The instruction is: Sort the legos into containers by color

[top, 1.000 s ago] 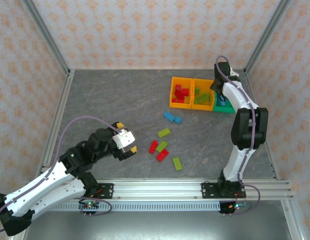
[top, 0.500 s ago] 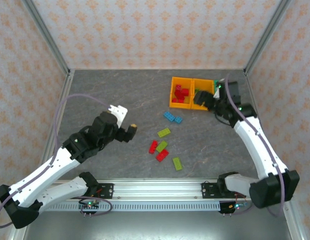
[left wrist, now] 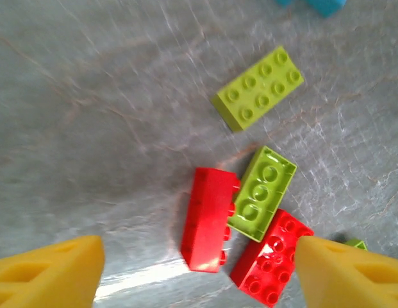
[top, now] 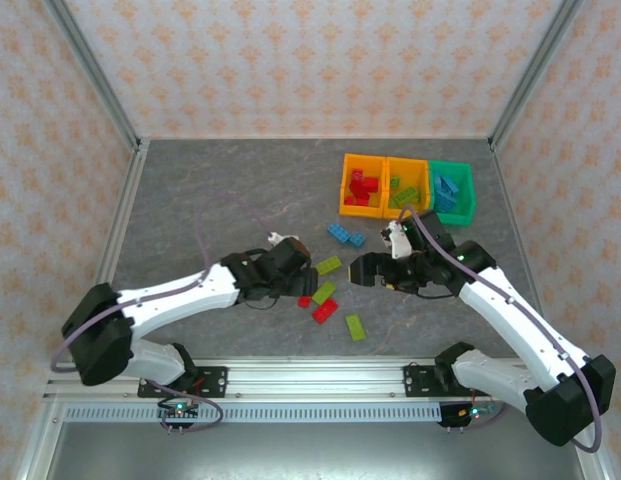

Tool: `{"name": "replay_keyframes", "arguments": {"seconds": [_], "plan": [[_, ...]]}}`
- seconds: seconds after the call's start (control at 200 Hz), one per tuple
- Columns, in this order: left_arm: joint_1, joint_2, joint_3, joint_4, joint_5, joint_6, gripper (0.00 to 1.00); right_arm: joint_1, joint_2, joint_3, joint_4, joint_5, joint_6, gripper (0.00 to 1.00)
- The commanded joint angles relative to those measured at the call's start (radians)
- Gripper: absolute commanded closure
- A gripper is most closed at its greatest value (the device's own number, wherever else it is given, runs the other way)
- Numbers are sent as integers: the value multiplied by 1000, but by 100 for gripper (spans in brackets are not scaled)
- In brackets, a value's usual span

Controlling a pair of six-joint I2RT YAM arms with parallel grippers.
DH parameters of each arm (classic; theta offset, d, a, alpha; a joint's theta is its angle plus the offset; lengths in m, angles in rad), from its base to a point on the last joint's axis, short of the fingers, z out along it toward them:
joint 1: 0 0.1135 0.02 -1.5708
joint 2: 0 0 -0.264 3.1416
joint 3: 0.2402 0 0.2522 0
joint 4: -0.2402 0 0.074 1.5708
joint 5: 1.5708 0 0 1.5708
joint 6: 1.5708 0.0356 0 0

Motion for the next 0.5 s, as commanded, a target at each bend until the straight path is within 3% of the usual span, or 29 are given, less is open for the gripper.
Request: {"name": "replay_keyframes", "arguments": {"seconds": [0.0, 0.24, 0.395, 0.49], "plan": [[-5, 61, 4, 116, 49, -69, 29, 5, -12, -5, -24, 1, 9, 1], [-5, 202, 39, 146, 94, -47, 47, 5, 6, 0, -54, 65, 13, 0], [-4, 235, 42, 113, 47, -28, 63, 5, 14, 0, -47, 56, 20, 1], [-5, 242, 34, 102, 17, -20, 65, 4, 13, 11, -43, 43, 21, 1]]}}
